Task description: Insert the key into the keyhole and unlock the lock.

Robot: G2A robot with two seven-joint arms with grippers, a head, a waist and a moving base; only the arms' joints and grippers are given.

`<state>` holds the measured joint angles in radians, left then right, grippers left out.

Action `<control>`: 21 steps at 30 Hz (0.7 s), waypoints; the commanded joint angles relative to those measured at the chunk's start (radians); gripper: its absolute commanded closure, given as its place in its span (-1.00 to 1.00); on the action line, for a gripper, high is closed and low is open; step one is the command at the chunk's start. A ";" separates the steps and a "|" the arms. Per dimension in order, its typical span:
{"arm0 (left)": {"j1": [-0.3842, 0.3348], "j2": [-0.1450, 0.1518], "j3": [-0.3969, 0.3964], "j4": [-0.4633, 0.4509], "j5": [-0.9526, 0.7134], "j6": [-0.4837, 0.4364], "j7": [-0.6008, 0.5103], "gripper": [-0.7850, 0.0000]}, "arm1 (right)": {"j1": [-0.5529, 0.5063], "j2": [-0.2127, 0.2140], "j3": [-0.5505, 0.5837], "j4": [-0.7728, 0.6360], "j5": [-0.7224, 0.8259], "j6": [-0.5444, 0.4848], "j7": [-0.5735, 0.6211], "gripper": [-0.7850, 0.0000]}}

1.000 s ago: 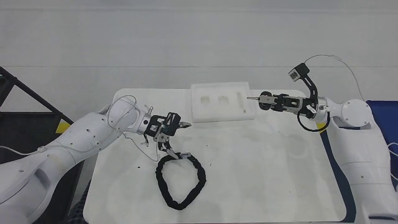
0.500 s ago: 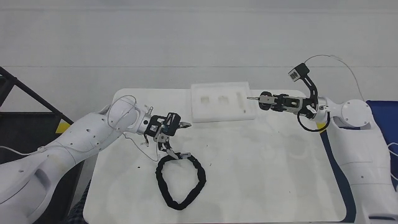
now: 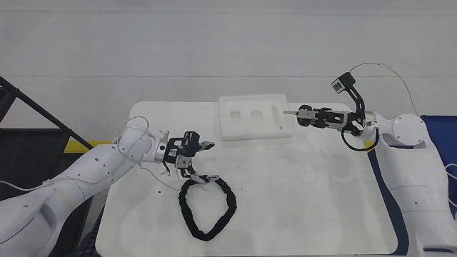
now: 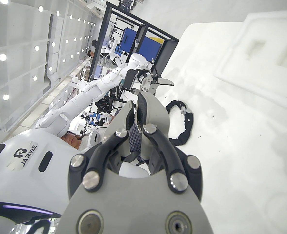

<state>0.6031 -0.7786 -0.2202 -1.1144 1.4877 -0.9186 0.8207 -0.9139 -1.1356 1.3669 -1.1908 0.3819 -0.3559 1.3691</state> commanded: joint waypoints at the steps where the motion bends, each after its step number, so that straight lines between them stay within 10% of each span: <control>1: 0.030 0.009 -0.005 0.013 0.003 0.025 0.035 -1.00 | 0.000 0.000 0.000 0.000 0.000 0.000 0.000 1.00; 10: 0.125 0.016 -0.023 0.061 0.026 0.146 0.102 -1.00 | 0.000 0.000 0.000 0.000 0.000 0.000 0.000 1.00; 21: 0.128 -0.041 -0.046 0.066 0.008 0.133 -0.112 -1.00 | 0.000 0.000 0.000 0.000 0.000 0.000 0.000 1.00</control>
<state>0.7302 -0.8135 -0.2657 -1.0518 1.4950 -0.7798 0.7217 -0.9139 -1.1356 1.3669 -1.1908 0.3819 -0.3559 1.3691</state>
